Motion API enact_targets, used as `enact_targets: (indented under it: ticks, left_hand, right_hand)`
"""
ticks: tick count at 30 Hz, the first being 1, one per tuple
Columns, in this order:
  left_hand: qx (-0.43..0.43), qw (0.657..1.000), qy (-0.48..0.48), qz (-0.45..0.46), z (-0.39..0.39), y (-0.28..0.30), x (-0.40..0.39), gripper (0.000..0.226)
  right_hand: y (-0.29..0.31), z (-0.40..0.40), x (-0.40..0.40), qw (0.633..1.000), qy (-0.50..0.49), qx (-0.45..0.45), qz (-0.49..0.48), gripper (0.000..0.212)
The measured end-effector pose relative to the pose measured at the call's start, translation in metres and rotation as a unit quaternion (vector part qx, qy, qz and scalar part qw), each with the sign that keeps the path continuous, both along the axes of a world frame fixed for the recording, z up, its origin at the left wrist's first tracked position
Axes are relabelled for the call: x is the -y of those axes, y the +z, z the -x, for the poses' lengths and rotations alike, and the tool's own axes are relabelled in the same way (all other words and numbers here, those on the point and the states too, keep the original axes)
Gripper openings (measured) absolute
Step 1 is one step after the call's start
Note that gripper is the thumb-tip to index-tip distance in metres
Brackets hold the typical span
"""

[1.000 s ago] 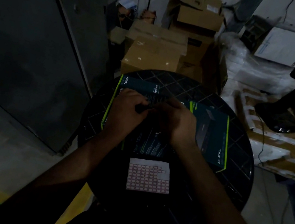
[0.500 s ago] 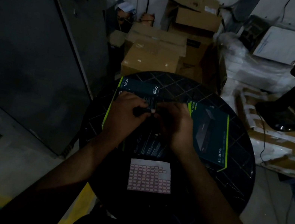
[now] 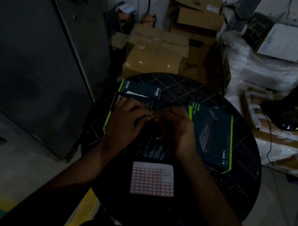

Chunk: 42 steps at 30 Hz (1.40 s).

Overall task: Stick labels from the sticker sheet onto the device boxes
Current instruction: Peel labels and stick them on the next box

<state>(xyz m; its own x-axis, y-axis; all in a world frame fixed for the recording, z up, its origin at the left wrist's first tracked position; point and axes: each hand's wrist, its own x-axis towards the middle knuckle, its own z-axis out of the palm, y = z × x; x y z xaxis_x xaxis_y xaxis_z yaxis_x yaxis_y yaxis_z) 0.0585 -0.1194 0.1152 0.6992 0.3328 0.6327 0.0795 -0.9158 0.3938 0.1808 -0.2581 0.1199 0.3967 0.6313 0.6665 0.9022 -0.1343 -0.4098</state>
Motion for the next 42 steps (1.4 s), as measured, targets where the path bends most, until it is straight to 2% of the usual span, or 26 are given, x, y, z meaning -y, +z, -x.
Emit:
enact_targets:
  ticks: [5,8,11,13,15,18,21,26,29,31,34,36,38,40,42]
  left_hand:
    - [0.029,1.0,0.007,0.0,-0.003,-0.009,0.005,0.006]
    - [0.025,0.999,0.027,-0.03,-0.003,-0.01,0.002,0.005]
    - [0.009,0.997,0.054,-0.056,0.0,-0.013,-0.007,0.012]
    - [-0.006,0.996,0.068,-0.052,0.003,-0.019,-0.013,0.025]
    - [-0.009,0.998,0.052,-0.029,0.006,-0.026,-0.022,0.034]
    - [0.034,0.998,0.03,0.032,0.009,-0.027,-0.036,0.032]
    - [0.064,0.995,0.037,0.06,0.013,-0.022,-0.04,0.028]
    - [0.069,0.982,-0.006,0.175,0.024,-0.012,-0.045,0.023]
    - [0.086,0.96,-0.045,0.264,0.029,-0.012,-0.056,0.034]
    - [0.094,0.945,-0.054,0.309,0.031,-0.011,-0.061,0.043]
    - [0.098,0.936,-0.05,0.333,0.032,-0.012,-0.064,0.032]
    - [0.109,0.933,-0.051,0.339,0.031,-0.014,-0.062,0.024]
    - [0.117,0.935,-0.05,0.33,0.031,-0.017,-0.061,0.023]
    - [0.107,0.941,-0.04,0.318,0.032,-0.019,-0.061,0.023]
    - [0.09,0.947,-0.026,0.306,0.035,-0.017,-0.06,0.026]
  right_hand:
    - [0.001,0.004,-0.006,0.999,-0.024,0.026,0.006,0.006]
    - [0.002,0.005,-0.006,0.999,-0.033,0.028,0.009,0.005]
    - [-0.002,-0.004,0.006,0.998,-0.061,0.003,0.007,0.008]
    - [-0.006,-0.007,0.015,0.993,-0.109,-0.01,0.034,0.015]
    - [-0.01,-0.008,0.021,0.989,-0.129,-0.035,0.055,0.027]
    - [-0.011,-0.009,0.028,0.983,-0.106,-0.144,0.032,0.036]
    - [-0.008,-0.013,0.036,0.977,-0.12,-0.176,-0.023,0.032]
    - [0.0,-0.021,0.048,0.955,-0.074,-0.276,-0.083,0.012]
    - [0.0,-0.029,0.052,0.958,-0.038,-0.272,-0.076,0.014]
    - [-0.005,-0.036,0.056,0.953,-0.01,-0.294,-0.069,0.019]
    - [-0.021,-0.049,0.069,0.901,0.035,-0.428,-0.061,0.041]
    - [-0.031,-0.055,0.073,0.884,0.047,-0.464,0.003,0.07]
    - [-0.037,-0.054,0.068,0.893,0.037,-0.437,0.1,0.09]
    - [-0.037,-0.05,0.055,0.896,0.027,-0.419,0.146,0.088]
    - [-0.03,-0.047,0.043,0.897,0.013,-0.422,0.132,0.077]
